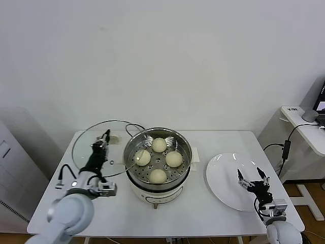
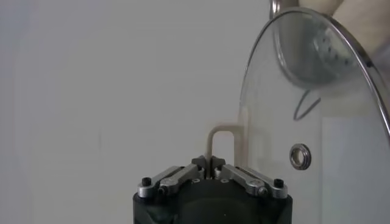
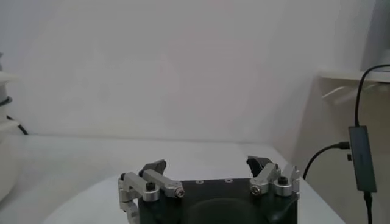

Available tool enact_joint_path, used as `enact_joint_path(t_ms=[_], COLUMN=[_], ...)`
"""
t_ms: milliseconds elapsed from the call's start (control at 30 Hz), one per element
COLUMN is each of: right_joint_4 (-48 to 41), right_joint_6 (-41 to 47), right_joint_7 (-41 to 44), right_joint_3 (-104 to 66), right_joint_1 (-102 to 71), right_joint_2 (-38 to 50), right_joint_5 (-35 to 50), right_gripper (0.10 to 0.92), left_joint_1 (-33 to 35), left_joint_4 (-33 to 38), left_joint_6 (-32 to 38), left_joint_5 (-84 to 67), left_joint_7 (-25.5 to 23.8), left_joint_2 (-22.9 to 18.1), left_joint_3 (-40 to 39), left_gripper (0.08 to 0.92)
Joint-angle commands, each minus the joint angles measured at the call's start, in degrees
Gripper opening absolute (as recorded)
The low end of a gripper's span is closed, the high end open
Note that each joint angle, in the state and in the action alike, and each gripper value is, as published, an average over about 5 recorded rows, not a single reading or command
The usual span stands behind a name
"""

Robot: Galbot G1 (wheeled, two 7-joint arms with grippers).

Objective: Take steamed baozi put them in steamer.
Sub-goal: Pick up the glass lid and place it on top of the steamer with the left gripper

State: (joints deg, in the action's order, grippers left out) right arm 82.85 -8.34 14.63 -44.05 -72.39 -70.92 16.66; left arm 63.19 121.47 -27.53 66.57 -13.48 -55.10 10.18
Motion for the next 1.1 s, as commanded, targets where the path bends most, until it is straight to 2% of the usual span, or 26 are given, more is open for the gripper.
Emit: enact_joint_path(t_ms=[33,467,1100], right_joint_4=[-0.36,-1.86,-2.98], right_joint_6=[-0.02,-0.12,-0.44], right_joint_7=[-0.02,0.0,0.12], right_joint_3=[-0.11,-0.01,-0.08], right_joint_1=[-0.04,0.49,0.89], right_joint_2=[-0.14,-0.53,-0.71], right_joint_5=[-0.25,-0.39,-0.64], right_gripper=[0.823,0.823,0.823], left_joint_1=[-7.35,-11.82,-12.98], left_joint_4=[-1.85,-7.61,-11.6], left_joint_6=[-4.84,-4.99,-4.68], left_joint_5=[6.98,8.53,11.01], left_joint_7=[-1.23,-1.07,-1.05], left_joint_2=[-5.49,-11.62,-15.0], left_joint_3=[-12.34,-17.25,-20.73], left_gripper=[0.105,0.105,0.105])
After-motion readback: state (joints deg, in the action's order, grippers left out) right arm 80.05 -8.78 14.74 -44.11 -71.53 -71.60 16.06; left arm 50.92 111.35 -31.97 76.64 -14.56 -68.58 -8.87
